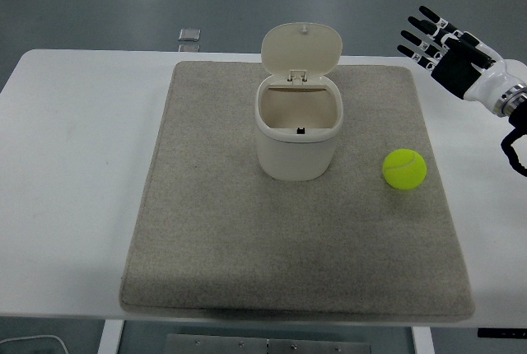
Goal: Pick up the tennis ball and place it in the box.
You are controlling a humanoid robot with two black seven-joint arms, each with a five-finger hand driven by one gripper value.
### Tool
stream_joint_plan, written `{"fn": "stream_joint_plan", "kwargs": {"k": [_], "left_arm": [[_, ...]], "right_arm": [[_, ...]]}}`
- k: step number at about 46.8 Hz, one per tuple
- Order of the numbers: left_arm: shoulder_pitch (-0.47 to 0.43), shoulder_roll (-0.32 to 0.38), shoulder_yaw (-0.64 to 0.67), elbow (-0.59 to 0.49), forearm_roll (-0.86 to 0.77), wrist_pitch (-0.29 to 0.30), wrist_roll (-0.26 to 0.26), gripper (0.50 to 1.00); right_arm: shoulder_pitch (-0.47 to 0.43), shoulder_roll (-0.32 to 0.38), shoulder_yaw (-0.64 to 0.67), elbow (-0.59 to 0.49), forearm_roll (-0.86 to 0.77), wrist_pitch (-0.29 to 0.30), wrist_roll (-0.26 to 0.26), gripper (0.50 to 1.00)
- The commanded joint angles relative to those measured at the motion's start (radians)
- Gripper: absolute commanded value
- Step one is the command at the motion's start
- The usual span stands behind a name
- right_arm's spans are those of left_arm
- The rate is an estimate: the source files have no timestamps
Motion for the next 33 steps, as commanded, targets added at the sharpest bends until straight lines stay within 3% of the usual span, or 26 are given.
{"fn": "stream_joint_plan", "kwargs": {"k": [1, 33], "left_arm": [[0.000, 0.000, -0.001, -0.003, 0.000, 0.000, -0.001, 0.992], [-0.005, 0.000, -0.001, -0.005, 0.000, 0.000, -0.001, 0.992]], "right_arm": [[0.000, 0.000, 0.000, 0.001, 0.000, 0.000, 0.000, 0.913], [0.002, -0.006, -0.002, -0.005, -0.014, 0.002, 0.009, 0.913]]}}
